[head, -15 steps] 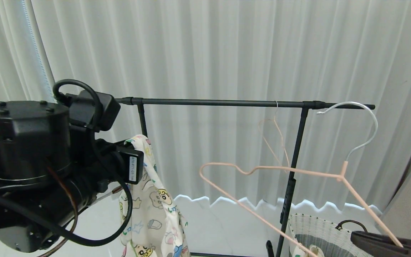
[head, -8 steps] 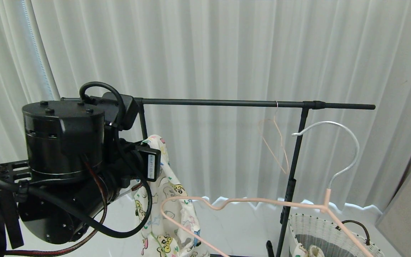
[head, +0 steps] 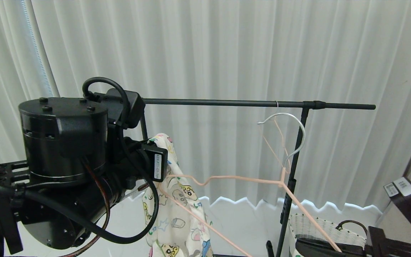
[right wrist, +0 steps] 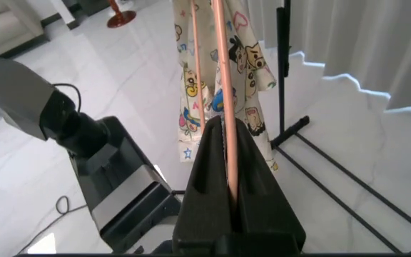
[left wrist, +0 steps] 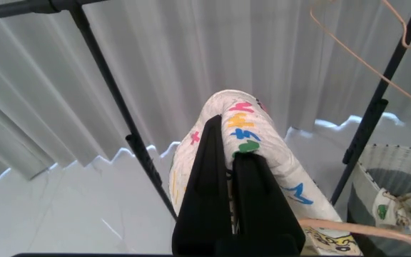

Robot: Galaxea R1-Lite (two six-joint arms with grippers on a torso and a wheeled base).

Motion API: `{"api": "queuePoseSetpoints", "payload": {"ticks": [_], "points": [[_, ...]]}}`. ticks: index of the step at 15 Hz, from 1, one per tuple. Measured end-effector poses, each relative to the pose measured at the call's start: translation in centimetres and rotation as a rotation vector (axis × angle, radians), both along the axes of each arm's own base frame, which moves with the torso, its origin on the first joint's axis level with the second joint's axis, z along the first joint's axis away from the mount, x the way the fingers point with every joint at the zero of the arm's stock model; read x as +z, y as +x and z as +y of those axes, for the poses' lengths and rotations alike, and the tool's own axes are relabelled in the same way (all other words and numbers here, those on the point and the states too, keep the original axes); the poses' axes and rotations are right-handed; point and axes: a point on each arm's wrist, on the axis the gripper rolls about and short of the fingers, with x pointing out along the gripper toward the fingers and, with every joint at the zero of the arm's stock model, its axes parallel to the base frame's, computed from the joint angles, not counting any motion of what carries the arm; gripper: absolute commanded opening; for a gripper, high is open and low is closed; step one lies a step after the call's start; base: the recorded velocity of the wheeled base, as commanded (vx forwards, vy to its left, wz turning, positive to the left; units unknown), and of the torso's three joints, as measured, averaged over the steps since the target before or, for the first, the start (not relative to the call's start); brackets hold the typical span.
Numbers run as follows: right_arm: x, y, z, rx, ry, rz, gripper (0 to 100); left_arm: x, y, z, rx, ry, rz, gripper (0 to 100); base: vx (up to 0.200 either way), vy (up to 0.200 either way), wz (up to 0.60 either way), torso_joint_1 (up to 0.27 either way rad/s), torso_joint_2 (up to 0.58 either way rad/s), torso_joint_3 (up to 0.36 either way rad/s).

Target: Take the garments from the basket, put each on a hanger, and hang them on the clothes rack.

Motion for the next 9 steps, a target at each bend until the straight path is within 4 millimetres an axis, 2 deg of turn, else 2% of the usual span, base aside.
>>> {"api": "queuePoseSetpoints", "payload": {"ticks": [5, 9], "points": [[0.5, 0.6, 1.0, -0.007, 0.02, -0.012, 0, 0.0, -0.2, -0.2, -0.002, -0.012, 0.0, 0, 0.0, 0.0, 0.0, 0.0, 0.0, 0.0], [1.0, 1.4, 2.5, -0.023, 0.039, -0.025, 0, 0.0, -0.4, -0.4, -0.01, -0.014, -0.001, 0, 0.0, 0.0, 0.0, 0.0, 0.0, 0.0]]}}
